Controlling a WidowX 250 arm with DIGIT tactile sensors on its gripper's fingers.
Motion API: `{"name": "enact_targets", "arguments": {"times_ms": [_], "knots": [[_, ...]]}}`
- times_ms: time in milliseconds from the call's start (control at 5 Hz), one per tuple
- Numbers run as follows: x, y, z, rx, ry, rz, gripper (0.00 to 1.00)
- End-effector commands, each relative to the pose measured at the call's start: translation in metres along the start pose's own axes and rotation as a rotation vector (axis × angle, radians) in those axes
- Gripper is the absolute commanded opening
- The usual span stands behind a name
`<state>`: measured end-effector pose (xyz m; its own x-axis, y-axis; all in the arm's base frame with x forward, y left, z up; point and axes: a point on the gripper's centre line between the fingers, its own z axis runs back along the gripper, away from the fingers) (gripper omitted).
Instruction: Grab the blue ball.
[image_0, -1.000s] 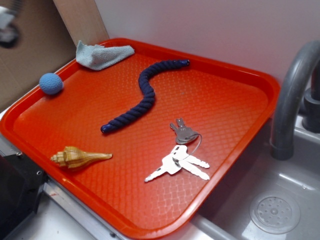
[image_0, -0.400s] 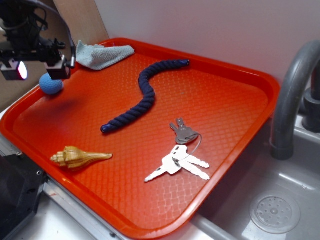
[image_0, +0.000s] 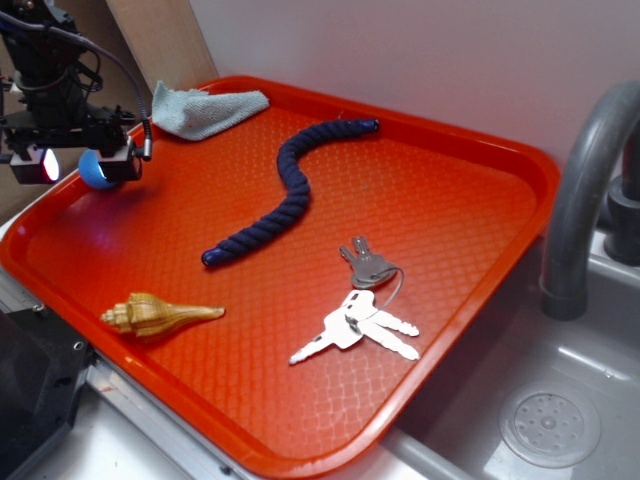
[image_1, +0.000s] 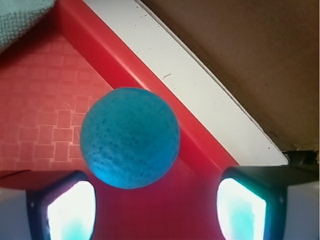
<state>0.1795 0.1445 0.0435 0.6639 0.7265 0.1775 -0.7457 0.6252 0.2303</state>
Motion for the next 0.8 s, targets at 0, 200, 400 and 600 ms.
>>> {"name": "enact_targets", "arguments": {"times_ms": [0,200,400,600], "knots": [[0.012,0.017,-0.008,-0.009,-0.024,-0.033,1.0],[0.016,-0.003,-0.011,-0.061,0.003,-0.001,1.0],[0.015,-0.019,-0.011,-0.1,0.048,0.009,1.0],[0.016,-0.025,-0.011,-0.089,0.057,0.001,1.0]]}}
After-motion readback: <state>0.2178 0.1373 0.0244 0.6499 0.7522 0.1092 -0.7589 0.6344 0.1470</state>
